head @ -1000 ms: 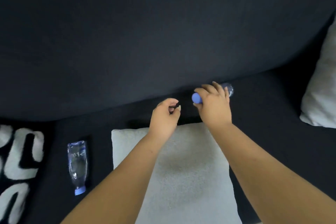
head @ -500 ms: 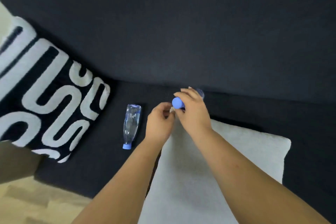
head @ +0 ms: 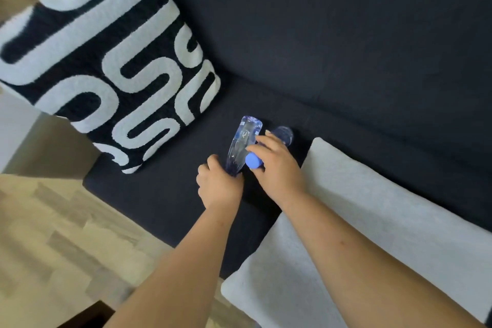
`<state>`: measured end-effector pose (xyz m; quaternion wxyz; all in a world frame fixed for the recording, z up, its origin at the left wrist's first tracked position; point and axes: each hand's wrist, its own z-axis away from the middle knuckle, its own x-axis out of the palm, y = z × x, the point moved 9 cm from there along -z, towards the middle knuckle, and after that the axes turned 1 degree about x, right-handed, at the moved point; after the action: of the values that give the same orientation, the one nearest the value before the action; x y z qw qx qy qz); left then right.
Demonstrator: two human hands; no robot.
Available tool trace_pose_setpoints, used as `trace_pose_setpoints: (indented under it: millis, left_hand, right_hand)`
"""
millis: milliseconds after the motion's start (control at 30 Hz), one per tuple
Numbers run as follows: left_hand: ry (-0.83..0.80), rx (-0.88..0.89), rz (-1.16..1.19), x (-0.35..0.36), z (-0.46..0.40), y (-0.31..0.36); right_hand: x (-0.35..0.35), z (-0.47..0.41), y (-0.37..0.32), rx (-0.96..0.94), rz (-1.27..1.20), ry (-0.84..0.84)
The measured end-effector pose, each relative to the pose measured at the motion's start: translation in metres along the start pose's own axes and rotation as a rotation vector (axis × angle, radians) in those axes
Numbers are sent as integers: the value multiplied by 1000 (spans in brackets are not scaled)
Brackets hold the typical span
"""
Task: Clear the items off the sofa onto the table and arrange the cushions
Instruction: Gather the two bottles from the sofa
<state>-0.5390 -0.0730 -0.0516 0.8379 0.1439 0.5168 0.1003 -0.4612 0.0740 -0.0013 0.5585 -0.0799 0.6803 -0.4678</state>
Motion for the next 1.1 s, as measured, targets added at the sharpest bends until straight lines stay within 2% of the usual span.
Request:
trace_pose_setpoints:
  millis: [133, 200, 400, 500, 633, 767, 933, 1100]
  left_hand:
    - [-203, -28, 66, 40, -15, -16]
    - [-238, -9, 133, 48, -19, -12]
    - [-92, 94, 387, 1, 0, 46]
    - [-66, 171, 407, -27, 12, 97]
    - [-86, 363, 343, -49, 55, 172]
    - [-121, 581, 293, -56, 120, 244]
    - [-311, 878, 307, -39, 216, 331]
    - [-447, 1178, 113, 7, 315, 382]
  right_hand:
    - [8, 2, 1, -35, 26, 9]
    - [5, 3, 2, -43, 29, 22]
    - [-52, 6, 19, 56, -89, 260]
    - [-92, 10, 25, 122, -167, 341]
    - [-156, 22, 33, 208, -245, 424]
    - [-226, 60, 55, 354, -323, 607]
    - [-311, 145, 90, 558, -380, 829]
    - [-363, 230, 118, 717, -411, 971]
